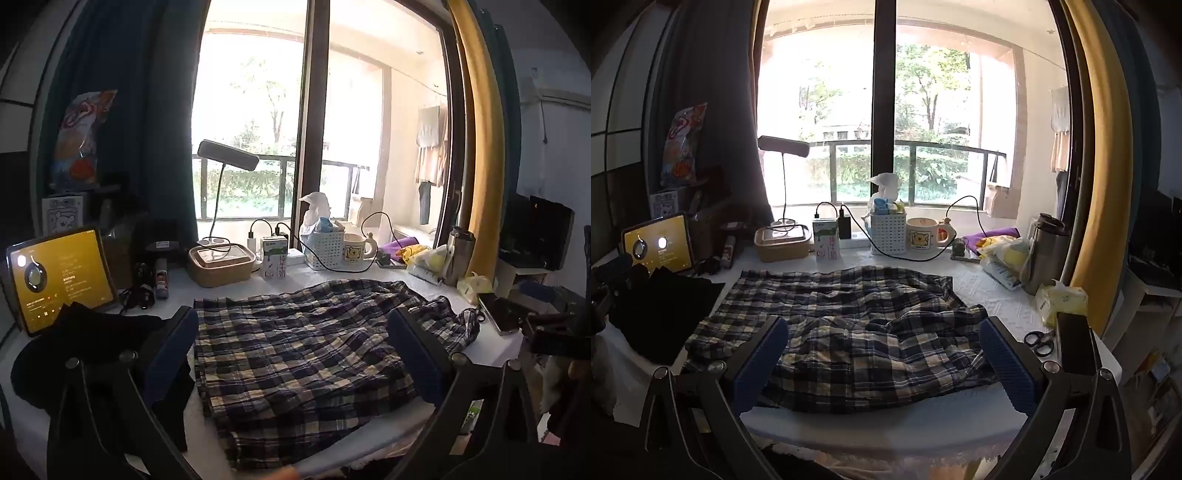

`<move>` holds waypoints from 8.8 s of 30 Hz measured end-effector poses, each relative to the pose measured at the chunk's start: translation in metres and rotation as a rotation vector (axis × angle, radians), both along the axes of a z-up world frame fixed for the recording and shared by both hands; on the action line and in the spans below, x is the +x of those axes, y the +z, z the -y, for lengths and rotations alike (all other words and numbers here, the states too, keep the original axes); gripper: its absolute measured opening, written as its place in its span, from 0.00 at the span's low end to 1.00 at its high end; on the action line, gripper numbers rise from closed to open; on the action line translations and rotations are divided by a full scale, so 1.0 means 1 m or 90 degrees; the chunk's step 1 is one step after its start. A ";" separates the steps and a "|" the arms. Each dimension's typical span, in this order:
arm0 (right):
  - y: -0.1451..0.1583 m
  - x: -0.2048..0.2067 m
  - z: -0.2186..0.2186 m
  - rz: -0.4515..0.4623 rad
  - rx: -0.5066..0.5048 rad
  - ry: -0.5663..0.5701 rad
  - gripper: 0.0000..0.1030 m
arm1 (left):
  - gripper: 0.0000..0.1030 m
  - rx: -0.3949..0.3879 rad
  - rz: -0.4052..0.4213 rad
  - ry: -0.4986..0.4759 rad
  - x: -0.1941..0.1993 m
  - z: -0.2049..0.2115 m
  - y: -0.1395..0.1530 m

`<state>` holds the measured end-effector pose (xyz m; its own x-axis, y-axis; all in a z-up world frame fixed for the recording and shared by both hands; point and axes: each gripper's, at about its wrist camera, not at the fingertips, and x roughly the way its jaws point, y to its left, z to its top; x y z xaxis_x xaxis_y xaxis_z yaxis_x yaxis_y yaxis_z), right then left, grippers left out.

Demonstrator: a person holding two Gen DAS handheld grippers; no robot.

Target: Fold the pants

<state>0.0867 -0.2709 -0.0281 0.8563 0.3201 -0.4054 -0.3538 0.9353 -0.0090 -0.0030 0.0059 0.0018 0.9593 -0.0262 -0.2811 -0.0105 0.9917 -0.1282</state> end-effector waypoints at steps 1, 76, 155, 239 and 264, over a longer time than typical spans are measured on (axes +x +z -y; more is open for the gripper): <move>0.000 0.000 0.000 0.002 0.000 0.000 1.00 | 0.98 -0.013 0.006 -0.002 -0.004 -0.008 -0.002; 0.005 -0.001 0.001 0.000 0.009 0.003 1.00 | 0.98 0.040 -0.014 0.006 0.000 0.007 0.003; -0.090 0.418 -0.041 -0.223 -0.210 0.121 0.27 | 0.03 0.203 -0.291 -0.018 0.379 -0.091 -0.099; -0.085 0.142 0.129 -0.207 -0.088 -0.057 0.54 | 0.65 -0.048 -0.360 -0.030 0.085 -0.116 -0.103; -0.127 0.185 0.049 -0.256 -0.200 -0.004 0.46 | 0.67 0.080 -0.411 0.007 0.153 -0.084 -0.158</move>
<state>0.2714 -0.3202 -0.1552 0.6145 0.1256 -0.7789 -0.3817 0.9113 -0.1542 0.1496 0.0898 -0.1557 0.5963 0.0537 -0.8009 -0.0565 0.9981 0.0248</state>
